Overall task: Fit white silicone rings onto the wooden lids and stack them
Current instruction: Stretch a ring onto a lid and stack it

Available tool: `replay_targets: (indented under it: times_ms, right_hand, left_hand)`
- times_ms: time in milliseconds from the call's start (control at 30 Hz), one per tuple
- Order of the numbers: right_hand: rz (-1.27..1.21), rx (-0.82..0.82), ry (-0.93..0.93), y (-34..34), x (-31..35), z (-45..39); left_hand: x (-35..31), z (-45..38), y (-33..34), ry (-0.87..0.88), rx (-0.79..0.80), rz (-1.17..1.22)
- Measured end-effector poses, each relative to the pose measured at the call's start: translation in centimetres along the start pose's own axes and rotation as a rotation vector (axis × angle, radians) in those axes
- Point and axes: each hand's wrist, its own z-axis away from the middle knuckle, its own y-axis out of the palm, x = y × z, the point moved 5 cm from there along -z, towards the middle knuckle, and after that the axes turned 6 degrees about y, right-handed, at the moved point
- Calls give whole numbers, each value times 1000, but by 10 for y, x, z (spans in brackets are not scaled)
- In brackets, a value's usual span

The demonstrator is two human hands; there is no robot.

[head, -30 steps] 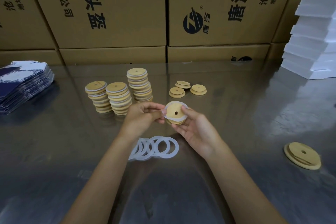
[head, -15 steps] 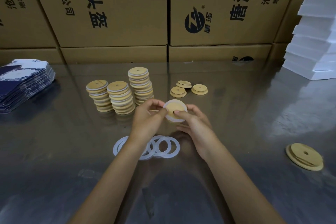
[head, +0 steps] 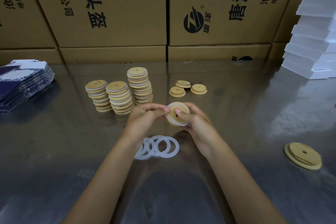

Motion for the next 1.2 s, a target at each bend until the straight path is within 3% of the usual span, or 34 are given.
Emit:
replay_targets:
  times_ms: [400, 567, 800, 1033, 1200]
  right_hand:
    - [-128, 19, 45, -8, 2, -2]
    - [-154, -58, 26, -8, 2, -2]
    - [-103, -134, -7, -11, 4, -2]
    - [180, -170, -76, -10, 8, -4]
    - [364, -142, -132, -7, 7, -6]
  left_hand:
    - [-1, 0, 9, 55, 7, -40]
    - [1, 2, 13, 111, -96, -135]
    - [2, 1, 14, 104, -89, -189]
    - [-2, 2, 10, 250, -134, -376]
    - [1, -1, 11, 273, -66, -392]
